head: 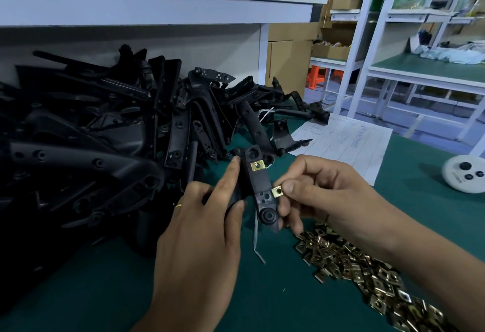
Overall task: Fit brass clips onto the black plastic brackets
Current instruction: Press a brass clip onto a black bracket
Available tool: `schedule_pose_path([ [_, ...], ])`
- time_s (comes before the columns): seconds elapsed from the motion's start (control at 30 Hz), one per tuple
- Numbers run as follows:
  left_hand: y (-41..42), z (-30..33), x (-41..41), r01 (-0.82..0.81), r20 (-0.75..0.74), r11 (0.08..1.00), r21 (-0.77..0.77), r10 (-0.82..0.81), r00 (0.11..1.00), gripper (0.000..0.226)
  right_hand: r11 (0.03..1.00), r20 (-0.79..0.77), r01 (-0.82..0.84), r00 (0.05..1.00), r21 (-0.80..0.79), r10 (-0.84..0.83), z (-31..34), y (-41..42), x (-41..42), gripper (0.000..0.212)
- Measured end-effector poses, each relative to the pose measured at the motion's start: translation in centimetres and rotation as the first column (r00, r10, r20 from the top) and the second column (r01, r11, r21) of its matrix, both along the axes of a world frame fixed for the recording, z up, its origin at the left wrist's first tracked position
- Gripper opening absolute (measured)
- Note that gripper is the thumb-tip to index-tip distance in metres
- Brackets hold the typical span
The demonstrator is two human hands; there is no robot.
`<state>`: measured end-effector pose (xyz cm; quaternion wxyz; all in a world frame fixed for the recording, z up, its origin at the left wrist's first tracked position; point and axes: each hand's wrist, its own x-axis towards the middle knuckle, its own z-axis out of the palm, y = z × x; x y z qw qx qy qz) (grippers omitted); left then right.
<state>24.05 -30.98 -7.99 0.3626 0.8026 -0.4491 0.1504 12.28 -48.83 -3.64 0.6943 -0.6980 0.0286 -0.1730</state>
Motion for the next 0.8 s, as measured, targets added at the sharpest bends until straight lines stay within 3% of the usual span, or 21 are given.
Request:
schedule_pose_path([
  [0.3,-0.1,-0.16,0.2,0.003,-0.011,1.0,-0.012,-0.003,1.0,0.058,0.999,0.009,-0.018,1.0,0.029,0.018,-0.45,0.06,0.24,0.021],
  [0.8,0.06,0.0,0.05,0.041,0.019,0.998,0.041,-0.042,0.999,0.06,0.999,0.019,-0.046,0.999,0.01,0.046,-0.28,0.18,0.0,0.01],
])
